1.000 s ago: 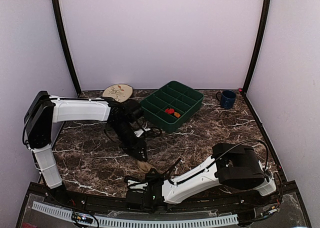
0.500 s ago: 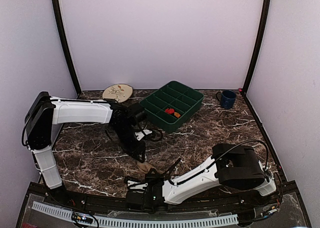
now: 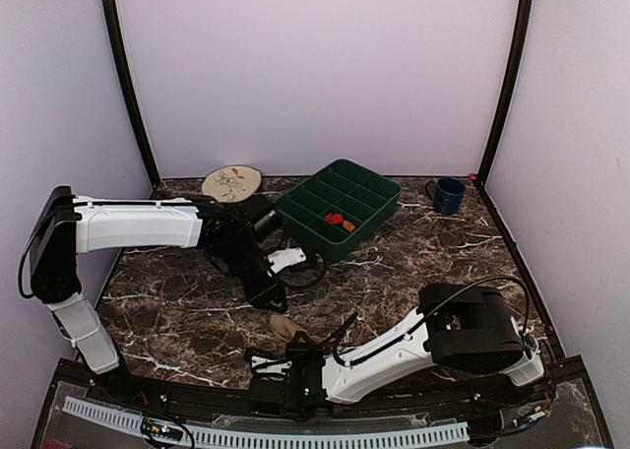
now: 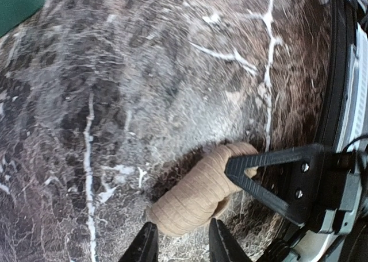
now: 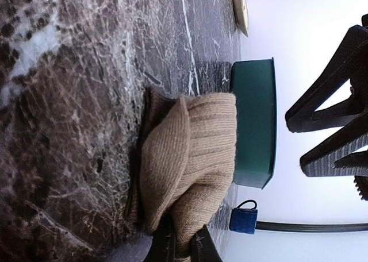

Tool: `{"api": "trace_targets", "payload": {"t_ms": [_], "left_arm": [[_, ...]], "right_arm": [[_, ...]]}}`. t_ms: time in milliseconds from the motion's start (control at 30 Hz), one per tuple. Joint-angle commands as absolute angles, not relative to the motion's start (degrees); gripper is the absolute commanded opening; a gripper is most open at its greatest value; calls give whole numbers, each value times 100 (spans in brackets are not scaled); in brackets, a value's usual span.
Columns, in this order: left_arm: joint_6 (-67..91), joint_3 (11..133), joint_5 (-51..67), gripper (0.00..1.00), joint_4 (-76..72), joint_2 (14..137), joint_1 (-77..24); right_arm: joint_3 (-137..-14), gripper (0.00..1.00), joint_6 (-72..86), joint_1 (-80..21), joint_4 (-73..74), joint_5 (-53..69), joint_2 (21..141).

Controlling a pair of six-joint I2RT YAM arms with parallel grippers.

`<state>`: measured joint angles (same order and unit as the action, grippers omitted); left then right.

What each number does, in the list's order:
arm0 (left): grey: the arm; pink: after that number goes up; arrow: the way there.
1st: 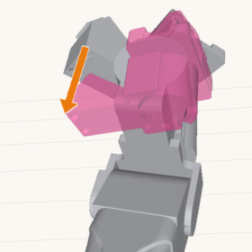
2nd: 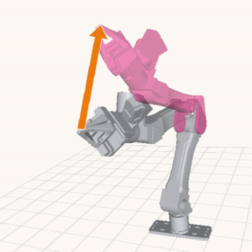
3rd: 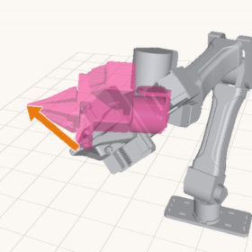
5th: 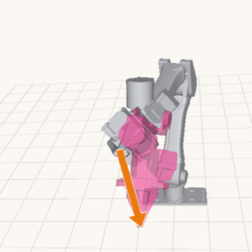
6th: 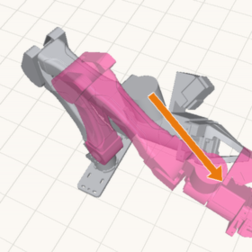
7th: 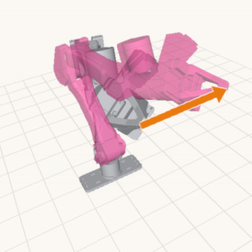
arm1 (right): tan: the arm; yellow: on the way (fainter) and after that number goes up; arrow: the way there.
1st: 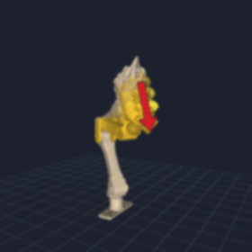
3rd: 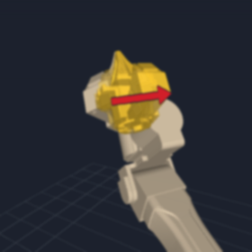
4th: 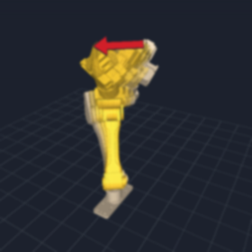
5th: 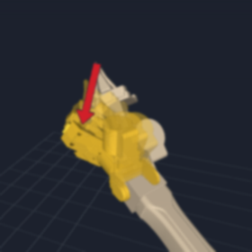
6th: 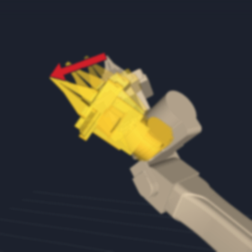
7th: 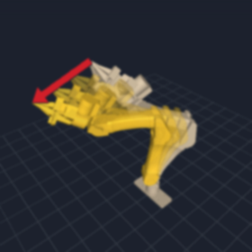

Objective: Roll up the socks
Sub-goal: Roll the sock at the center of the board.

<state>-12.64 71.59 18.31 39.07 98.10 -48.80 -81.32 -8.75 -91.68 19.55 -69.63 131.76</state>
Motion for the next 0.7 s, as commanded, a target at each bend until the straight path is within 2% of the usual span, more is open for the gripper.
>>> {"api": "trace_targets", "payload": {"t_ms": [0, 467, 667], "left_arm": [[-2084, 6912, 1770, 33, 3869, 9528, -4957], [-3067, 6913, 2507, 33, 3908, 9822, -5096], [-3389, 6838, 2354, 33, 3811, 10006, -5203]], "right_arm": [[-7878, 0, -886, -9210, 2071, -6609, 13308], [-7650, 0, -1175, -9220, 1755, -6601, 13185], [-7582, 0, -1213, -9215, 1677, -6592, 13150]]}}
